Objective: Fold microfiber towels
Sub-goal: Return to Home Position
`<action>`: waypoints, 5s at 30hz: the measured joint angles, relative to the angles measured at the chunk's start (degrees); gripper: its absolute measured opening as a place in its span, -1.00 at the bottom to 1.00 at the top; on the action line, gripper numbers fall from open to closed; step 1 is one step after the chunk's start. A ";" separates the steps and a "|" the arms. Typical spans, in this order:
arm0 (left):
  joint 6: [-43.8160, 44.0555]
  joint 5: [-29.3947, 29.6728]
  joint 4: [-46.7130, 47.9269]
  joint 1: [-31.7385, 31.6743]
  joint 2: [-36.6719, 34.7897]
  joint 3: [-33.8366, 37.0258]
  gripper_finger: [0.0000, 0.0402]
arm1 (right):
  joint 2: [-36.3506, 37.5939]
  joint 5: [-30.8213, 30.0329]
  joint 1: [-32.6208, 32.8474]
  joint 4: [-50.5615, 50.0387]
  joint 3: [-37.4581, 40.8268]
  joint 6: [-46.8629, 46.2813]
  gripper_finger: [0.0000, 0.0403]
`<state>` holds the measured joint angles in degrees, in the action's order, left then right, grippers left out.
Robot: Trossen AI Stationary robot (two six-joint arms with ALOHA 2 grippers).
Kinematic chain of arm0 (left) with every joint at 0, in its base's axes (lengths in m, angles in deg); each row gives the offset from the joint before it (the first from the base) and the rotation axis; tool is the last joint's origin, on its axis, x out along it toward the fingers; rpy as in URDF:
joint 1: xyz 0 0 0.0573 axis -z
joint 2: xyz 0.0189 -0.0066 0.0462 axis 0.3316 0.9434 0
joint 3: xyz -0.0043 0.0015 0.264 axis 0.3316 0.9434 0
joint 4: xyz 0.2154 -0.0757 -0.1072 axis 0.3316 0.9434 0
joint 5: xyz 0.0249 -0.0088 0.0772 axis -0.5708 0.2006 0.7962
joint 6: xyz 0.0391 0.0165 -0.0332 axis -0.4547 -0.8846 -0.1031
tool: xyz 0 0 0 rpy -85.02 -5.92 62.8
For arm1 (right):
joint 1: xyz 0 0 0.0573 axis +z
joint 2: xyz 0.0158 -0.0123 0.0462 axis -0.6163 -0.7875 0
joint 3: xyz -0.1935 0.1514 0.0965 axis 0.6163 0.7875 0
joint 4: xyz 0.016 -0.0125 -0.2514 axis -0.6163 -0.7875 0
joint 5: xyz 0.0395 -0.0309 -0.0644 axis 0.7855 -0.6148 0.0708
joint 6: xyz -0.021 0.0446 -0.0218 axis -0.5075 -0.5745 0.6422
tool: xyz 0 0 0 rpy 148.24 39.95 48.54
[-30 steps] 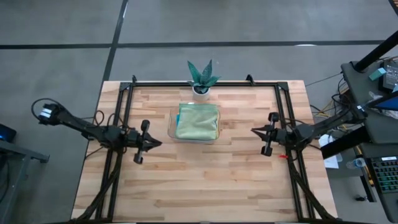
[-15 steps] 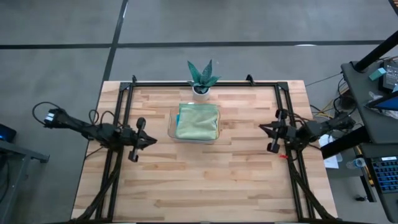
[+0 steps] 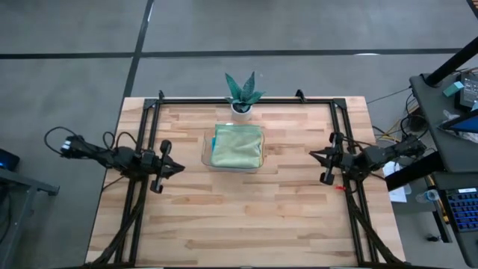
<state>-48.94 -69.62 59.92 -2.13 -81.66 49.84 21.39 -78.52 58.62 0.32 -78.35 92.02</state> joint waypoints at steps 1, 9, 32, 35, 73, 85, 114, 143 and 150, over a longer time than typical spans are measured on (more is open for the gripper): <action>-0.08 0.02 0.89 0.00 -0.58 0.00 -0.96 | 0.00 0.02 0.00 0.05 0.00 -0.25 -0.96; -1.64 0.74 6.22 0.00 -5.17 0.00 -0.96 | 0.00 -0.05 -0.02 0.20 -0.02 -0.40 -0.96; -2.68 5.27 7.76 0.02 -2.98 0.00 -0.96 | -2.72 -0.02 -0.04 -1.30 -0.04 -4.51 -0.96; -2.68 5.31 7.76 0.00 -2.99 0.00 -0.96 | -2.73 -0.01 -0.04 -1.30 -0.07 -4.51 -0.96; -2.68 5.29 7.76 0.02 -2.59 0.00 -0.96 | -2.71 -0.01 -0.04 -1.30 -0.09 -4.47 -0.96; -2.68 5.29 7.74 0.00 -2.61 0.00 -0.96 | -2.73 0.00 -0.04 -1.30 -0.09 -4.47 -0.96; -2.68 5.27 7.74 0.01 -2.50 0.00 -0.96 | -2.71 0.00 -0.02 -1.30 -0.09 -4.47 -0.96; -2.67 5.26 7.75 0.01 -2.50 0.00 -0.96 | -2.72 -0.01 -0.02 -1.30 -0.09 -4.47 -0.96; -2.67 5.26 7.74 0.02 -2.50 0.00 -0.96 | -2.73 0.02 -0.03 -1.30 -0.09 -4.47 -0.96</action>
<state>-51.61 -64.35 67.67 -2.11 -84.16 49.84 18.66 -78.50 58.59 -0.98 -78.44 87.55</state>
